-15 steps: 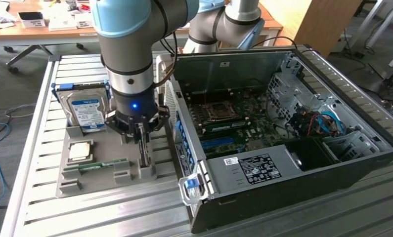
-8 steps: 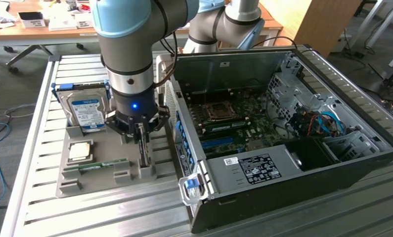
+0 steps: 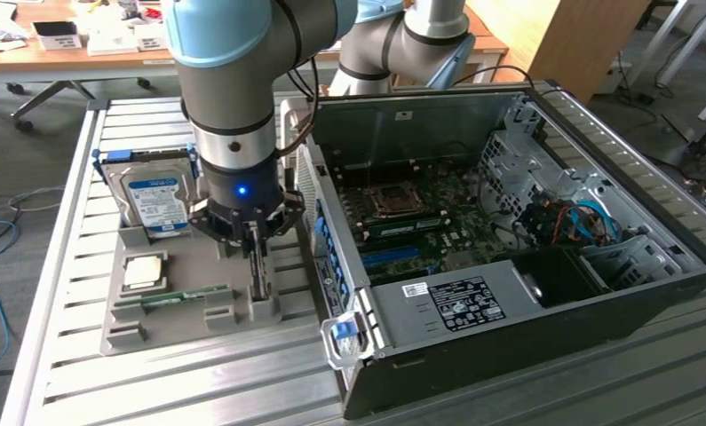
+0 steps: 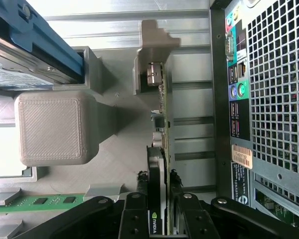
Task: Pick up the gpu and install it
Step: 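Pick up the gpu and move the gpu toward the slot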
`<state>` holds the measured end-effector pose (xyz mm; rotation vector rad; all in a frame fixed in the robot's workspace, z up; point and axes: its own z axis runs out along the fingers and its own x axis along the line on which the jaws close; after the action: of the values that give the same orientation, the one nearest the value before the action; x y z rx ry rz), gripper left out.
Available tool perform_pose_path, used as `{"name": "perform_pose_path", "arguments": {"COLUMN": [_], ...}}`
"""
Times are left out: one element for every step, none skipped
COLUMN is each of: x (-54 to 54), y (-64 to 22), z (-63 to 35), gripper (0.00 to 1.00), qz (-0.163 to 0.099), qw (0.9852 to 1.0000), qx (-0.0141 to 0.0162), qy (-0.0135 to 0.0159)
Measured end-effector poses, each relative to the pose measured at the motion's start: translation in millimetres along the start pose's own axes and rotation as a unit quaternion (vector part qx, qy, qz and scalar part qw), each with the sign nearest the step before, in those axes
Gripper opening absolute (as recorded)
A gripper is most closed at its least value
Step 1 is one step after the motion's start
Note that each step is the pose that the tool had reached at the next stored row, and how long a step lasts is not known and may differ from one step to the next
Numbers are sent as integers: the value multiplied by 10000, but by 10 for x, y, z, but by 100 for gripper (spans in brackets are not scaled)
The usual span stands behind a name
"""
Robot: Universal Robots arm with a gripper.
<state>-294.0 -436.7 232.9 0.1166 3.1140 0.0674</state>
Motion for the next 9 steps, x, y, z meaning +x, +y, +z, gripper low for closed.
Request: {"name": "perform_pose_path", "arguments": {"x": [0,0,0,0,0,0,0,0,0], "y": [0,0,0,0,0,0,0,0,0], "z": [0,0,0,0,0,0,1,0,0], "gripper": [27,27,27,27,27,27,27,27,27], "qz": [0,0,0,0,0,0,0,0,0], "qw": [10000,10000,10000,10000,10000,10000,10000,10000,10000], "qx": [0,0,0,0,0,0,0,0,0], "qy": [-1,-1,-1,-1,-1,-1,-2,-1,-1]}}
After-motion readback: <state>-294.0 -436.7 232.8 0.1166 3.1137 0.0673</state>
